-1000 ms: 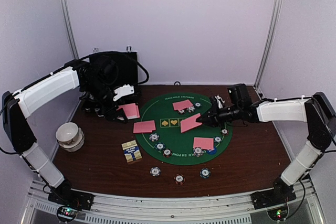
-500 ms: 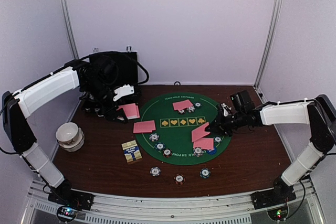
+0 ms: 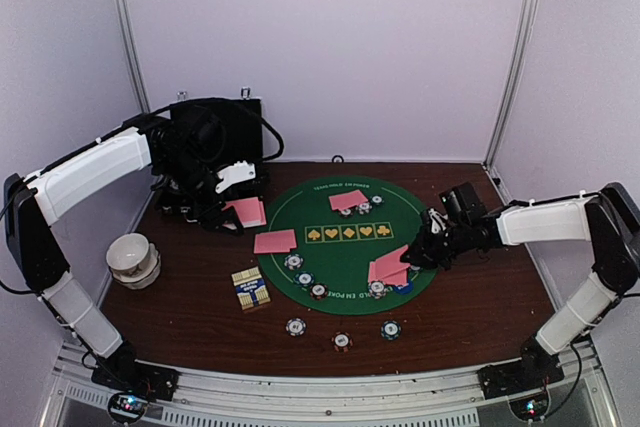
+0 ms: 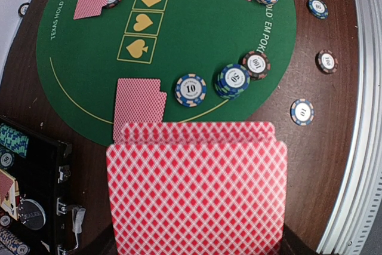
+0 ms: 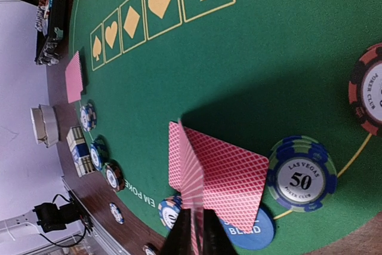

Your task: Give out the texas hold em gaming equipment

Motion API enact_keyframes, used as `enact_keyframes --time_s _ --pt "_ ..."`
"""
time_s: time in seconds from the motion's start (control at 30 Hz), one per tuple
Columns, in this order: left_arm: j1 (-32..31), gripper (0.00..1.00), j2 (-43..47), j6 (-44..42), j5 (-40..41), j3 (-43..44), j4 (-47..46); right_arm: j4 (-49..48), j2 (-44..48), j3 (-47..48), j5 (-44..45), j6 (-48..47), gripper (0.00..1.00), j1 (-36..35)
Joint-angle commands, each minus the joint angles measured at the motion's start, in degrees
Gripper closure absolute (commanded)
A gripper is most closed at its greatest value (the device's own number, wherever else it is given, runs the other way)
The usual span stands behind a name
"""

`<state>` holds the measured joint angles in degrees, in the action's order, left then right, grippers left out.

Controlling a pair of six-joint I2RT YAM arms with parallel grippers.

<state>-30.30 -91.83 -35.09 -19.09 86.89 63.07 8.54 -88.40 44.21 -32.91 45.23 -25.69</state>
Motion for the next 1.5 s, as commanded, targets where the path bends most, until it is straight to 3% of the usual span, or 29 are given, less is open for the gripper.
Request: enact_keyframes --time_s 0.0,0.17,0.4,0.57,0.87,1.07,1.47 --pt "0.25 1.0 1.66 -0.77 -1.33 0.16 -0.75 3.55 2.31 0.52 4.0 -2.1 0.78 -0.47" --pt "0.25 1.0 1.73 -0.81 -1.45 0.34 -0.58 12.78 5.93 4.45 10.04 -5.43 0.46 -1.26" --pt "0.27 1.0 1.7 -0.73 -1.73 0.58 -0.48 18.35 9.45 12.41 14.78 -6.41 0.12 -5.1" --pt "0.25 1.0 1.83 -0.62 -2.17 0.47 -0.45 9.27 4.98 17.99 9.69 -0.17 0.1 -11.98" --pt "0.25 1.0 1.5 0.33 -3.44 0.22 -0.77 -14.42 -11.45 28.43 -2.11 13.76 0.1 -20.78" --pt "0.25 1.0 1.13 0.46 -3.86 0.38 -1.1 -20.23 -19.94 37.14 -5.3 17.19 0.1 -23.81" --pt "0.25 1.0 0.91 0.53 -4.18 1.22 -1.11 -23.89 -28.67 44.57 -9.7 20.83 0.13 -25.51"
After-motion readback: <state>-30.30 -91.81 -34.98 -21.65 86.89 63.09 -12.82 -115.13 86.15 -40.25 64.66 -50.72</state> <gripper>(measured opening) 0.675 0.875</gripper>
